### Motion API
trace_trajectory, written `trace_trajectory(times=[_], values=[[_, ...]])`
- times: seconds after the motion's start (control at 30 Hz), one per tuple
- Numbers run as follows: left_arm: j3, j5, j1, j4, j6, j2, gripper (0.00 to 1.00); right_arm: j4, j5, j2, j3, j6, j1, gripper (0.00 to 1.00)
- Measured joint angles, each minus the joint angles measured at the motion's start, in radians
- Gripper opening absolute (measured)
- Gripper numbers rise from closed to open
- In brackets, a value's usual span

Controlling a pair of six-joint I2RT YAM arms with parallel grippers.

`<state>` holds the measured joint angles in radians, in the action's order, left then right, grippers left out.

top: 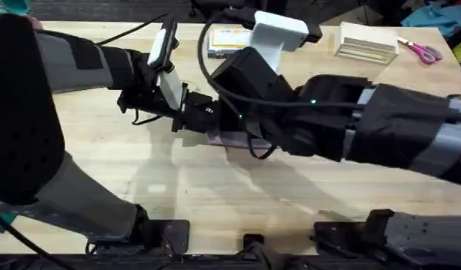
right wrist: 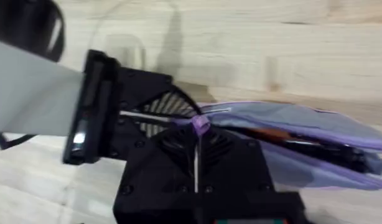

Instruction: Unzip the bag, pick up the pens from the table one at a time and place them inside, then zip the bag closed.

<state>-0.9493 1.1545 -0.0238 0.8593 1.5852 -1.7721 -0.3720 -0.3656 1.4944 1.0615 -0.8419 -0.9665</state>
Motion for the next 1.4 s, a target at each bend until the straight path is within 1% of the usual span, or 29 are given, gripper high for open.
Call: trace_trajectory(times=[0.17, 0.33, 0.47, 0.5, 0.63, 0.83, 0.93, 0.97, 1.03, 1.13, 1.23, 1.4], values=[[0.0, -0.001, 0.002, -0.001, 0.0, 0.0, 0.044, -0.073, 0.013, -0.014, 0.0, 0.002, 0.051, 0.03], [0.0, 0.001, 0.002, -0.006, 0.0, 0.0, 0.044, -0.149, 0.039, -0.051, 0.0, 0.002, 0.134, 0.031], [0.0, 0.003, 0.003, -0.01, -0.001, 0.0, 0.044, -0.196, 0.082, -0.06, 0.001, 0.002, 0.204, 0.031], [0.0, 0.006, 0.009, -0.011, -0.002, 0.0, 0.044, -0.224, 0.119, -0.063, 0.004, 0.005, 0.253, 0.031], [0.0, 0.01, 0.014, -0.011, -0.004, 0.0, 0.044, -0.263, 0.156, -0.066, 0.006, 0.019, 0.329, 0.031], [0.0, 0.025, 0.028, -0.013, -0.004, 0.0, 0.044, -0.3, 0.236, -0.066, 0.011, 0.033, 0.416, 0.031], [0.0, 0.029, 0.03, -0.014, -0.005, 0.0, 0.044, -0.321, 0.256, -0.066, 0.014, 0.037, 0.457, 0.031], [0.0, 0.017, 0.028, -0.007, -0.005, 0.0, 0.044, -0.343, 0.211, -0.066, 0.015, 0.045, 0.477, 0.031], [0.002, 0.011, 0.015, 0.004, -0.007, -0.001, 0.044, -0.378, 0.135, -0.066, 0.014, 0.047, 0.547, 0.03], [0.002, 0.008, 0.012, 0.005, -0.007, -0.001, 0.044, -0.397, 0.057, -0.068, 0.014, 0.051, 0.622, 0.03], [0.002, 0.008, 0.012, 0.004, -0.007, -0.001, 0.044, -0.415, 0.024, -0.068, 0.014, 0.057, 0.65, 0.03], [0.002, 0.007, 0.012, 0.004, -0.007, -0.001, 0.044, -0.42, 0.002, -0.068, 0.014, 0.073, 0.682, 0.031]])
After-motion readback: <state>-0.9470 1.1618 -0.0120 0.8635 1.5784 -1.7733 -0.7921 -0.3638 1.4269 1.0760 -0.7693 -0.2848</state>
